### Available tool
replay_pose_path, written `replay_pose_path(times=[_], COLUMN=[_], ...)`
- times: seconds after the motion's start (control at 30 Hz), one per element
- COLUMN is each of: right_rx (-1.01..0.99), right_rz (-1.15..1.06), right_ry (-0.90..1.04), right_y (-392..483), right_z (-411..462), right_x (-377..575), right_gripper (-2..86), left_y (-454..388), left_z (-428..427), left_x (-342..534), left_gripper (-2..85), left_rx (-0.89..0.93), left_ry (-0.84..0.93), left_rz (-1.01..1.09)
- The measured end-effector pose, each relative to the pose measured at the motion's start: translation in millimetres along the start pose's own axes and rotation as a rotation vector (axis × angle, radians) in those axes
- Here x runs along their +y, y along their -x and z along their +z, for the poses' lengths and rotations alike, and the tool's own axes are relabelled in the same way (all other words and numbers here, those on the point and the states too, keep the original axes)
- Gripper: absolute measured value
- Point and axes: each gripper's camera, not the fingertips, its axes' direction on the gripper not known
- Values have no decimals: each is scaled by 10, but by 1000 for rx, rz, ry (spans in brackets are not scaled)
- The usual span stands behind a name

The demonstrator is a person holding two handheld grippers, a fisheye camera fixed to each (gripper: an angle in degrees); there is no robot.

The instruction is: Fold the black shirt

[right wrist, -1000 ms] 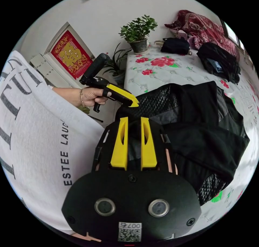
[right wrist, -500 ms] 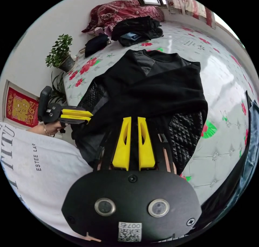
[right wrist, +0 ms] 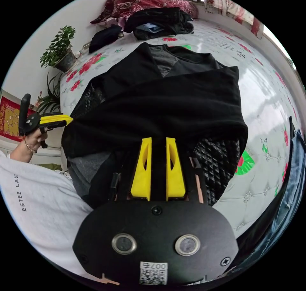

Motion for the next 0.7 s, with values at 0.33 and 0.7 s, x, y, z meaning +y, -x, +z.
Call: replay_pose_path(times=[0.33, 0.7], right_rx=[-215, -392], right_rz=[294, 344], right_ry=[-154, 147], right_y=[-1260, -2054], right_z=[-909, -691], right_x=[1510, 2969], right_gripper=[59, 70], left_y=[382, 271], left_z=[-460, 35], left_x=[718, 661], left_gripper=[92, 155], left_rx=[5, 194], left_ry=[-42, 191], left_rz=[-229, -187])
